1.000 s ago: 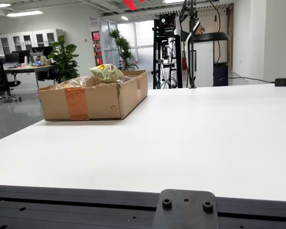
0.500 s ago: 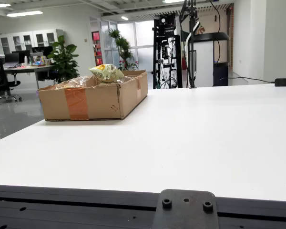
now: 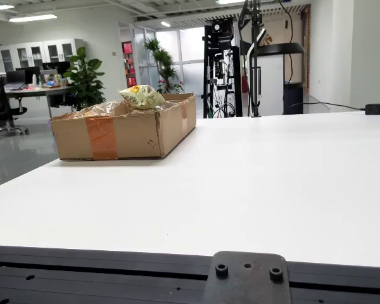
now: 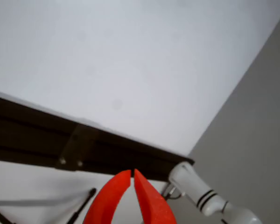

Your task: Grasp a snack and put it in the bin.

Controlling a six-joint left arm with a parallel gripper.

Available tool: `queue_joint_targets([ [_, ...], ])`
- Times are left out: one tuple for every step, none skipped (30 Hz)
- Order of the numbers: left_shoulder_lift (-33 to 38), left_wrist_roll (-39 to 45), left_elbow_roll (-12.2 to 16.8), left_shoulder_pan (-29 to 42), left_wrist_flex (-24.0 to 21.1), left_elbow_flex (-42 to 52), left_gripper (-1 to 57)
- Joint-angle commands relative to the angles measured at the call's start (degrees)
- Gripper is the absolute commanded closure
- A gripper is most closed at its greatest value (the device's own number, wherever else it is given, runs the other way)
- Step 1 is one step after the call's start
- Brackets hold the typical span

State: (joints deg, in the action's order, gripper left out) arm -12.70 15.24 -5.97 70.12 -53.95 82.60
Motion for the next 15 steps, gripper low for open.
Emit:
queue_joint_targets([
  [-0.10,-1.00,0.24,0.35,-0.60,-0.15,56.1],
  [-0.09,-1.22,0.27,0.42,-0.73,-0.14,56.1],
  [-0.08,-1.37,0.30,0.43,-0.88,-0.13,56.1],
  [-0.07,-1.40,0.33,0.38,-1.08,-0.12,56.1],
  [-0.06,-1.29,0.35,0.27,-1.38,-0.11,56.1],
  [-0.06,-1.07,0.36,0.12,-1.76,-0.10,56.1],
  [-0.05,-0.83,0.38,-0.06,-2.16,-0.10,56.1],
  [-0.05,-0.57,0.39,-0.26,-2.56,-0.09,56.1],
  [-0.05,-0.32,0.40,-0.47,-2.95,-0.09,56.1],
  [-0.05,-0.10,0.40,-0.67,-3.29,-0.09,56.2],
  [-0.05,0.07,0.41,-0.85,-3.59,-0.08,56.3],
  [-0.04,0.15,0.41,-1.01,-3.82,-0.08,56.4],
  [-0.04,0.13,0.41,-1.14,-4.01,-0.08,56.4],
  [-0.04,0.05,0.42,-1.24,-4.16,-0.08,56.4],
  [-0.04,-0.13,0.42,-1.33,-4.26,-0.08,56.5],
])
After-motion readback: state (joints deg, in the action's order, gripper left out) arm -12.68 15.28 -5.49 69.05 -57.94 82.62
